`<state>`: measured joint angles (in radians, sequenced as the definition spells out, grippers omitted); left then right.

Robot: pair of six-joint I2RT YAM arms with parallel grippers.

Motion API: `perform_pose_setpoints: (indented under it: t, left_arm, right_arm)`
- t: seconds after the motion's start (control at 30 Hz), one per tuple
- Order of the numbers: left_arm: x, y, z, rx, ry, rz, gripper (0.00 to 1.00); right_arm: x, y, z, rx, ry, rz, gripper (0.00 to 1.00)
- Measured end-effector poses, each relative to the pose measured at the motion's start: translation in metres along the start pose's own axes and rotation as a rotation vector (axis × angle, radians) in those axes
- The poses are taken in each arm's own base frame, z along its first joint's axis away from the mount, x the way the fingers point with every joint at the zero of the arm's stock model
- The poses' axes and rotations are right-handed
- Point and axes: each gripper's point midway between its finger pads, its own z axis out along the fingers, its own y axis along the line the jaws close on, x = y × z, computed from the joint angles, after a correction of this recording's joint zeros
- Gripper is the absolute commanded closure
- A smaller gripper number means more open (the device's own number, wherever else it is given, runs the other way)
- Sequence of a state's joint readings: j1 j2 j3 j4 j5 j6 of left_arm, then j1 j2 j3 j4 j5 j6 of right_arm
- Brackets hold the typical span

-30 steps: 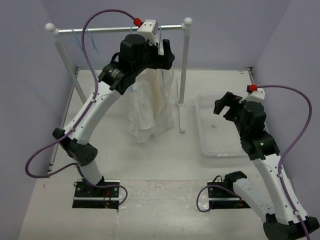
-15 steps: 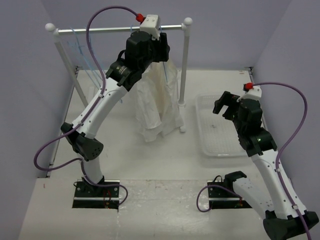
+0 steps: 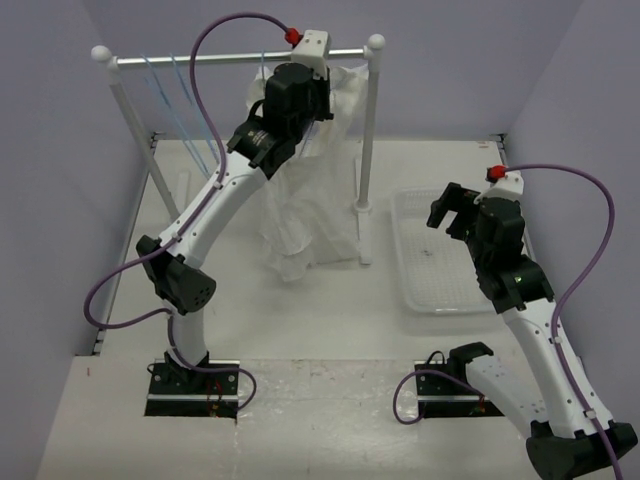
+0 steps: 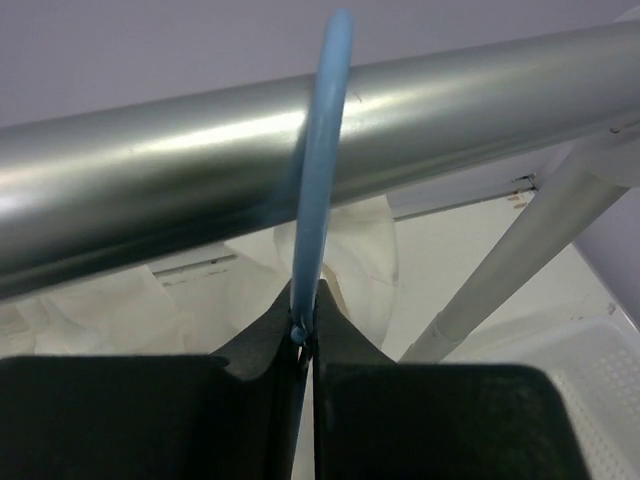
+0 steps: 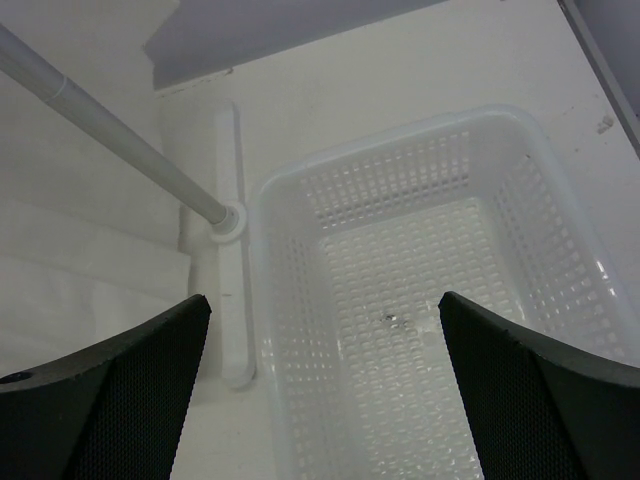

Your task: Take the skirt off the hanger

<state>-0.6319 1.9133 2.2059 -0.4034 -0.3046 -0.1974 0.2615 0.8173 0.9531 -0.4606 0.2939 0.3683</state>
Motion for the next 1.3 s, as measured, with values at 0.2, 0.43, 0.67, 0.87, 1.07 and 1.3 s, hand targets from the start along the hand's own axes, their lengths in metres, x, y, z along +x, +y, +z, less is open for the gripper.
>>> perform_pose_setpoints:
  t: [0.2, 0.43, 0.67, 0.87, 1.07, 1.3]
  left_arm:
    - [-0.003, -0.002, -0.002, -0.023, -0.016, 0.055, 1.00]
    - [-0.016, -0.025, -0.021, -0.052, -0.067, 0.116, 1.00]
    - [-0.054, -0.018, -0.069, -0.170, -0.146, 0.101, 1.00]
    - [-0.076, 0.000, -0.097, -0.261, -0.193, 0.063, 1.00]
    - [-0.049, 0.003, -0.116, -0.324, -0.147, 0.042, 1.00]
    - [0.024, -0.018, -0.165, -0.391, -0.047, 0.039, 1.00]
  right_arm:
    - [0.000, 0.001, 0.000, -0.006, 0.003, -0.007, 0.01]
    - [0.005, 0.012, -0.002, -0.076, 0.026, -0.022, 0.01]
    - [0.009, 0.025, -0.004, -0.155, 0.052, -0.044, 0.01]
    - [0.014, 0.034, -0.006, -0.214, 0.077, -0.060, 0.01]
    - [0.028, 0.057, -0.012, -0.331, 0.129, -0.118, 0.01]
    - [0.085, 0.147, -0.076, -0.748, 0.210, -0.373, 0.01]
